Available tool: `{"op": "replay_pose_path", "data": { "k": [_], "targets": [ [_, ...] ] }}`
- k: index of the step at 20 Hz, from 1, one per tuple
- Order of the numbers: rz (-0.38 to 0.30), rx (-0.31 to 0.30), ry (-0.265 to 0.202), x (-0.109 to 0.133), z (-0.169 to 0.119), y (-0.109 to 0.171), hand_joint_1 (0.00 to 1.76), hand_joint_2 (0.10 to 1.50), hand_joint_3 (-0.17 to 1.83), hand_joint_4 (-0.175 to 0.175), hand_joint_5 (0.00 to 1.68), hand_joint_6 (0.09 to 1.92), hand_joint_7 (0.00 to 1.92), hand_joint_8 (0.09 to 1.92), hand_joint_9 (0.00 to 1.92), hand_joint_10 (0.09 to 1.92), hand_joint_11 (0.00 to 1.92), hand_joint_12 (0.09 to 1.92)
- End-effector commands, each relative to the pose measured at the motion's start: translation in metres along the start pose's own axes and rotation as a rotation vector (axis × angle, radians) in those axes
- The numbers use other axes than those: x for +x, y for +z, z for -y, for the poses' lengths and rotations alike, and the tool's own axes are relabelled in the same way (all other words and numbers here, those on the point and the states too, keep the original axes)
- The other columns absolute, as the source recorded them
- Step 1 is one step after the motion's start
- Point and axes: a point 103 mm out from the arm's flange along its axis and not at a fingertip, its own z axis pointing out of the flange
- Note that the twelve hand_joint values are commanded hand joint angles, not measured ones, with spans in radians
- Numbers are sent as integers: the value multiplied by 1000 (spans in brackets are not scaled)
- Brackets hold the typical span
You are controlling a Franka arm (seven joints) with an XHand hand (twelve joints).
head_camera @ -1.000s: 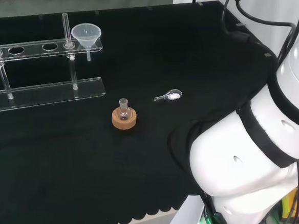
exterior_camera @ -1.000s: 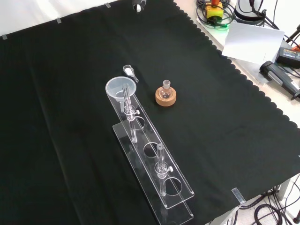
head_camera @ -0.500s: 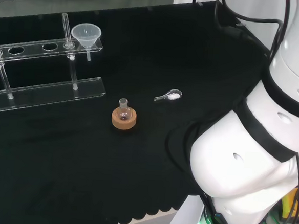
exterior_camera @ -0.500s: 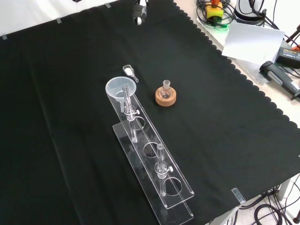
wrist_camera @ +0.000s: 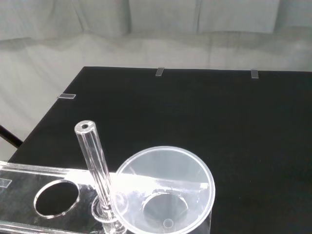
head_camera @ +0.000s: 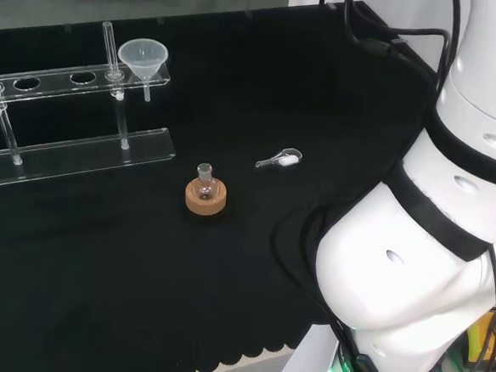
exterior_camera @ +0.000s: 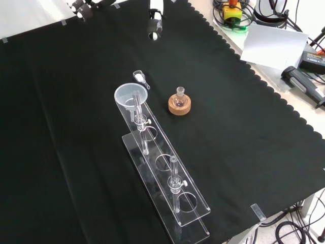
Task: Pick up the funnel from the transparent funnel stand.
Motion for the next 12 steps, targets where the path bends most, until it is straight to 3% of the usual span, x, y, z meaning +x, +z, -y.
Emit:
{"op": "replay_pose_path", "data": {
  "k": [1, 7, 12],
  "targets": [
    [-11, 12, 11, 3, 9, 3, 345, 634, 59, -40, 0, 87, 26, 87, 0, 87, 0, 87],
    [3, 15, 81, 24, 19, 26, 343, 641, 56, -44, 0, 87, 81, 87, 34, 87, 2, 87],
    [-2, 34, 98, 27, 19, 40, 345, 646, 53, -46, 0, 87, 108, 87, 69, 87, 20, 87]
  ]
}}
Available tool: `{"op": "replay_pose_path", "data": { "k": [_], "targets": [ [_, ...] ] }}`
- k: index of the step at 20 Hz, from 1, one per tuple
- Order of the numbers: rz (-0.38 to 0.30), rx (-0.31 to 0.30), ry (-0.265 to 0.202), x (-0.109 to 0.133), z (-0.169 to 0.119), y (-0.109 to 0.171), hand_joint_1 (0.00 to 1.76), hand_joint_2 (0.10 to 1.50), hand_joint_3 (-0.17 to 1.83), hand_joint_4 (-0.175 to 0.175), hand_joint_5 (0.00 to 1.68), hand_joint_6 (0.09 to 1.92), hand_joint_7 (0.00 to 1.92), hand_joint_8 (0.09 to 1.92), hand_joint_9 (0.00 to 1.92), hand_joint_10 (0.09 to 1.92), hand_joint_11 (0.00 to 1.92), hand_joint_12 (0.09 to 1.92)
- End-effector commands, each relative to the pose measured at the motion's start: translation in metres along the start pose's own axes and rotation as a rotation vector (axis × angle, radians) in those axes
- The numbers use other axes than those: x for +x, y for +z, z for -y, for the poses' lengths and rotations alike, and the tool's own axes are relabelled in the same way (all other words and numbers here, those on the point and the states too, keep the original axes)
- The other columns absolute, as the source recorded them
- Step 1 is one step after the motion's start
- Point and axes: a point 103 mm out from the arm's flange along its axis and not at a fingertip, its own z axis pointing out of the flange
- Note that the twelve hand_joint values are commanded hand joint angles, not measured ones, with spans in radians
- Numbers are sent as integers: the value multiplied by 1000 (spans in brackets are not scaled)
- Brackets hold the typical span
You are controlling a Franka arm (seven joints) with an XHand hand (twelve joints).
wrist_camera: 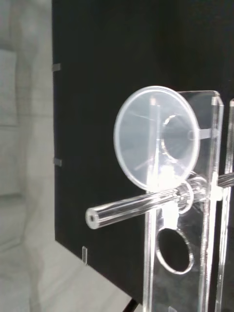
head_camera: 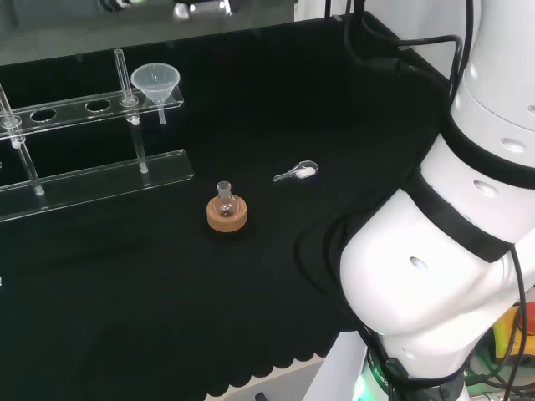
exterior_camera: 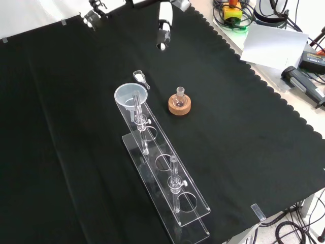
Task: Pick up the funnel from the transparent funnel stand.
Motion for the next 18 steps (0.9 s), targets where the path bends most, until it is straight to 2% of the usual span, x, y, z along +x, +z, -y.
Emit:
{"op": "replay_pose_path", "data": {
  "k": [1, 6, 13, 15, 18],
  "targets": [
    [-5, 13, 22, 10, 3, 16, 346, 646, 52, -47, 0, 87, 108, 87, 70, 87, 21, 87],
    [0, 20, 18, 14, 5, 18, 349, 650, 52, -48, 0, 87, 109, 87, 75, 87, 25, 87],
    [-7, 31, 39, 15, 11, 24, 358, 664, 36, -51, 0, 87, 115, 87, 73, 87, 17, 87],
    [-18, 36, 44, 16, 11, 28, 363, 677, 16, -52, 0, 87, 100, 142, 24, 219, 4, 178],
    [-37, 48, 46, 19, 9, 35, 354, 680, 6, -52, 0, 87, 85, 196, 2, 295, 0, 251]
  ]
}}
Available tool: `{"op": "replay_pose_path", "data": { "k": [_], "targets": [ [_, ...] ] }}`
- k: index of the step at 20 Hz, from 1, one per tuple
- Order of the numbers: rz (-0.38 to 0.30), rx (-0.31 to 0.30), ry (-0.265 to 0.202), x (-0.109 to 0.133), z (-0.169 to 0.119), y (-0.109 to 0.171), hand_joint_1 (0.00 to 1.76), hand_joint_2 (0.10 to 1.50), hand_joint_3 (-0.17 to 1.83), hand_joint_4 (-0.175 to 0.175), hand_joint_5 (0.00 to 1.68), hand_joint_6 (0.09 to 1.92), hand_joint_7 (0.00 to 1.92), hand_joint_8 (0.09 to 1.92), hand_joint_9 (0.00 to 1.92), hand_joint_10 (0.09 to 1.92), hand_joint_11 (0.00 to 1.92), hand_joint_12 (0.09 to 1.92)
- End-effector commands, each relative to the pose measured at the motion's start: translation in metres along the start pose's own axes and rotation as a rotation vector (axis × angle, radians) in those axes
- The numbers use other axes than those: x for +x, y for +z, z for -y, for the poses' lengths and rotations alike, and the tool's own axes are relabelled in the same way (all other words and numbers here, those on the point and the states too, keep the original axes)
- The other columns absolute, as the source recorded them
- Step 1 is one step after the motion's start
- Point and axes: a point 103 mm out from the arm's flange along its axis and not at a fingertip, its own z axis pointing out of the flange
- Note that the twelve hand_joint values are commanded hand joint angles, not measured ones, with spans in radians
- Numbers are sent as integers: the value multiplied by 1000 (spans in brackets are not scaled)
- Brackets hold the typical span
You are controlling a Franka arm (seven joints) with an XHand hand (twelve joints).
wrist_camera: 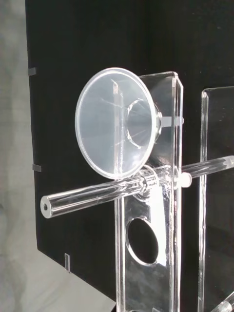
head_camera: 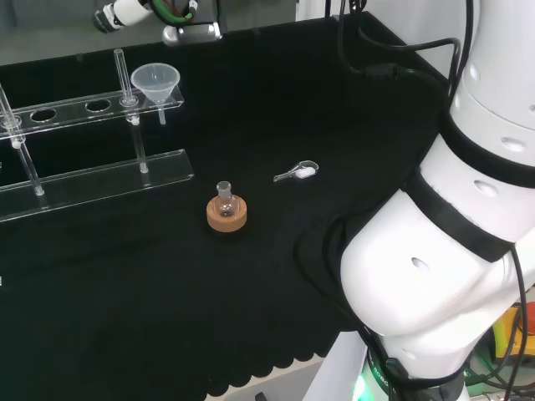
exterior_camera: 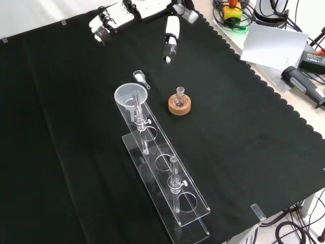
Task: Pick up the funnel from the transparent funnel stand.
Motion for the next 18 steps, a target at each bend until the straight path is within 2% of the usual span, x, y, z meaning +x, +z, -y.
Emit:
{"op": "replay_pose_path", "data": {
  "k": [1, 7, 11, 12, 13, 18],
  "targets": [
    [-28, 23, 6, 4, -2, 12, 346, 679, 4, -52, 0, 87, 82, 205, 0, 301, 0, 262],
    [-64, 51, 25, 3, -5, 26, 329, 675, 2, -51, 0, 87, 79, 221, 0, 307, 0, 273],
    [-63, 61, 40, -1, -4, 32, 325, 674, 1, -51, 0, 87, 79, 226, 0, 307, 0, 275],
    [-92, 36, 61, -8, 4, 33, 325, 675, 1, -51, 0, 87, 79, 227, 0, 307, 0, 275],
    [-184, -44, 89, -37, 39, 31, 330, 677, 3, -51, 0, 87, 80, 229, 0, 308, 0, 275],
    [-150, 8, 88, -54, 58, 40, 364, 695, 10, -53, 0, 87, 81, 259, 0, 329, 0, 277]
  ]
}}
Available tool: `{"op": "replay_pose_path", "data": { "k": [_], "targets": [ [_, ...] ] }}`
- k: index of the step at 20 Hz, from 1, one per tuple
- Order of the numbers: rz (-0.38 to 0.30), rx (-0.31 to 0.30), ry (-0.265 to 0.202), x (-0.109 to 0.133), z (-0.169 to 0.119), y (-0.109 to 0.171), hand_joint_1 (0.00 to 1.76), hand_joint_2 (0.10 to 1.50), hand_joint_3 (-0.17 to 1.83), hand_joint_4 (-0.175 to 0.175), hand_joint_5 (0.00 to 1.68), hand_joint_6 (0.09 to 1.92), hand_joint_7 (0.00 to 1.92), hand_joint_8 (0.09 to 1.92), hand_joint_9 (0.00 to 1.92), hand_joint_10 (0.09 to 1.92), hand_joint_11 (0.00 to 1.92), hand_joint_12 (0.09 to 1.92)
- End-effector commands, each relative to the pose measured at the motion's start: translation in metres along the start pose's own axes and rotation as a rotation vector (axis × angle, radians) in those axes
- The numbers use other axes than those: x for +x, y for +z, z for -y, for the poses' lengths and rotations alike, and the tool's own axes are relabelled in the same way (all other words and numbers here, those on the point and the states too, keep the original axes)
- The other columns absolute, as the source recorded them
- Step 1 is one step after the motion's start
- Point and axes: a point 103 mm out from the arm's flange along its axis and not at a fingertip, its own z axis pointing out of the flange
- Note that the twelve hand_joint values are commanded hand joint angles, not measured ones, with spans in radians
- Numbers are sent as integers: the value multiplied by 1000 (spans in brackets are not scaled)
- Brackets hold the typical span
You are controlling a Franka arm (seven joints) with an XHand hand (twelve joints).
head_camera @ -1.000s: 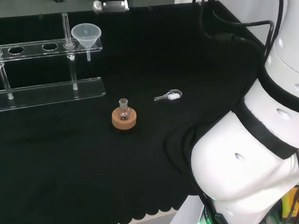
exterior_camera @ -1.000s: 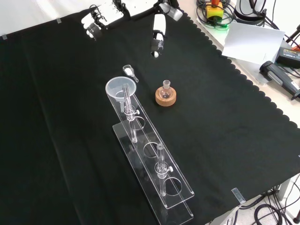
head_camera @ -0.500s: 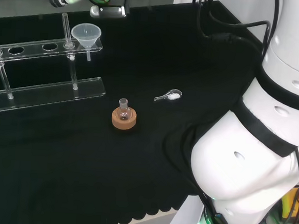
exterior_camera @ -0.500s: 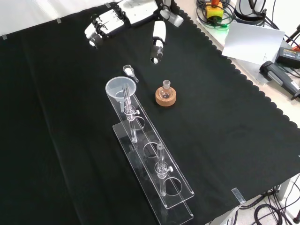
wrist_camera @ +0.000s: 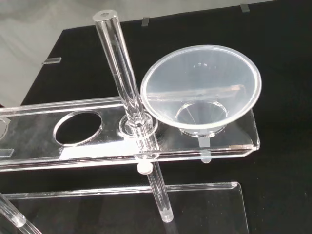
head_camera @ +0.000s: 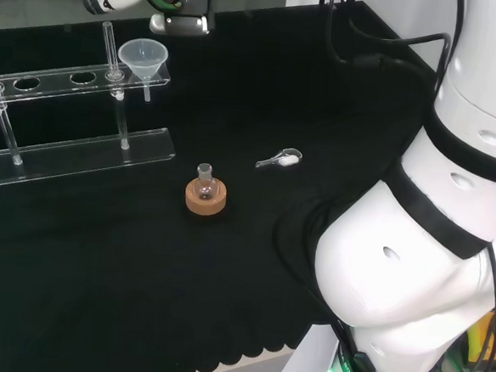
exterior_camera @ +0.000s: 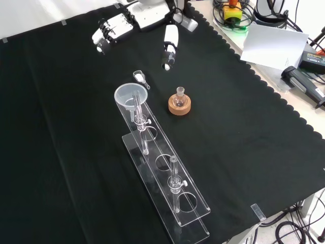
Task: Pick up the funnel from the transparent funnel stand.
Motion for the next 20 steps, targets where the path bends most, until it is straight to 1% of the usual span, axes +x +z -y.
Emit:
{"op": "replay_pose_path", "data": {
  "k": [1, 4, 6, 7, 9, 14, 20],
  "targets": [
    [-71, -12, 62, -58, 59, 16, 366, 696, 10, -53, 0, 87, 82, 262, 0, 331, 0, 277],
    [-57, 15, 69, -59, 59, 18, 367, 697, 10, -54, 0, 87, 83, 268, 0, 333, 0, 277],
    [-48, 31, 75, -54, 52, 21, 368, 697, 10, -55, 0, 87, 81, 279, 0, 343, 0, 280],
    [-27, 50, 94, -30, 23, 25, 368, 697, 9, -55, 0, 87, 79, 288, 0, 350, 0, 282],
    [-22, 57, 88, -18, 7, 28, 368, 698, 9, -55, 0, 87, 78, 297, 0, 356, 0, 284],
    [-21, 60, 72, -13, -1, 30, 368, 698, 9, -56, 0, 87, 75, 305, 0, 358, 0, 287],
    [-14, 68, 69, -14, -7, 29, 375, 701, 9, -56, 0, 87, 67, 328, 0, 364, 0, 300]
  ]
}}
